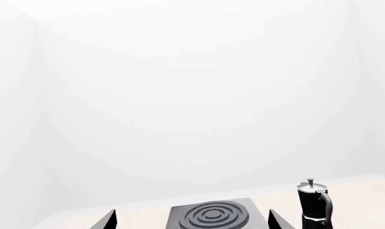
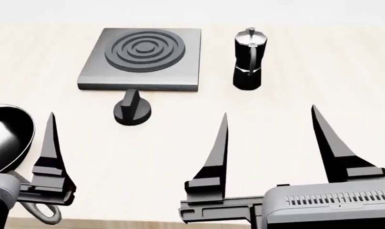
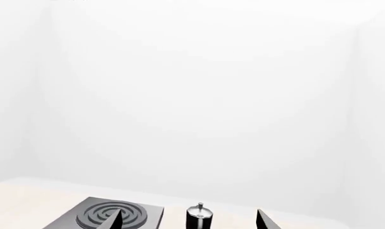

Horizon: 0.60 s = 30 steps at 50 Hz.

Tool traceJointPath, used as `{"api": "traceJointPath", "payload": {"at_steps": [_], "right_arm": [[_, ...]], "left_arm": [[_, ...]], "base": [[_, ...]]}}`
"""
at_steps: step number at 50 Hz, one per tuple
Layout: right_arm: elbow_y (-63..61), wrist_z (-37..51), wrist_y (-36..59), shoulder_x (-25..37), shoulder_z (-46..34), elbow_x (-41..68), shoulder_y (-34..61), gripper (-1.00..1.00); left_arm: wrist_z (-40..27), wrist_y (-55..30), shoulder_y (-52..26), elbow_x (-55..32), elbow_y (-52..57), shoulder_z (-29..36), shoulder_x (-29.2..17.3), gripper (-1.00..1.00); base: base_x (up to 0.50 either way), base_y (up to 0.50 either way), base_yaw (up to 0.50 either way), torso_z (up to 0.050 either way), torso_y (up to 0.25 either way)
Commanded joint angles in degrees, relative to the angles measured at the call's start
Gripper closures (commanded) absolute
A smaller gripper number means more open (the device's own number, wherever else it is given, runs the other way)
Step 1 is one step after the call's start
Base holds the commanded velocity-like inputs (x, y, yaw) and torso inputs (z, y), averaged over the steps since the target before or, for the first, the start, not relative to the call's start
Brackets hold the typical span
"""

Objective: Turn on the stove.

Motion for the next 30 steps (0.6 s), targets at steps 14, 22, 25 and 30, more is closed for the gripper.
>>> {"api": "traceJointPath", "payload": {"at_steps": [14,22,25,30], "right_arm": [[0.7,4.2,-1.4,3.0,-1.9,3.4,0.7,-1.00],[0.9,4.8,-1.7,3.3,-2.2,3.9,0.9,-1.00],[0.9,5.0,-1.8,3.4,-2.2,4.2,0.9,-1.00],[0.9,5.5,-2.0,3.7,-2.5,4.5,1.0,-1.00]], "left_arm": [[-0.8,0.3,0.0,-0.6,-0.1,0.5,-0.8,-1.00],[-1.2,0.3,0.0,-0.7,-0.1,0.6,-1.1,-1.00],[-1.3,0.2,-0.1,-0.8,0.0,0.7,-1.1,-1.00],[-1.4,0.0,-0.1,-1.3,0.4,0.5,-1.2,-1.00]], "base": [[0.00,0.06,0.00,0.000,0.000],[0.00,0.16,0.00,0.000,0.000],[0.00,0.16,0.00,0.000,0.000],[0.00,0.16,0.00,0.000,0.000]]}}
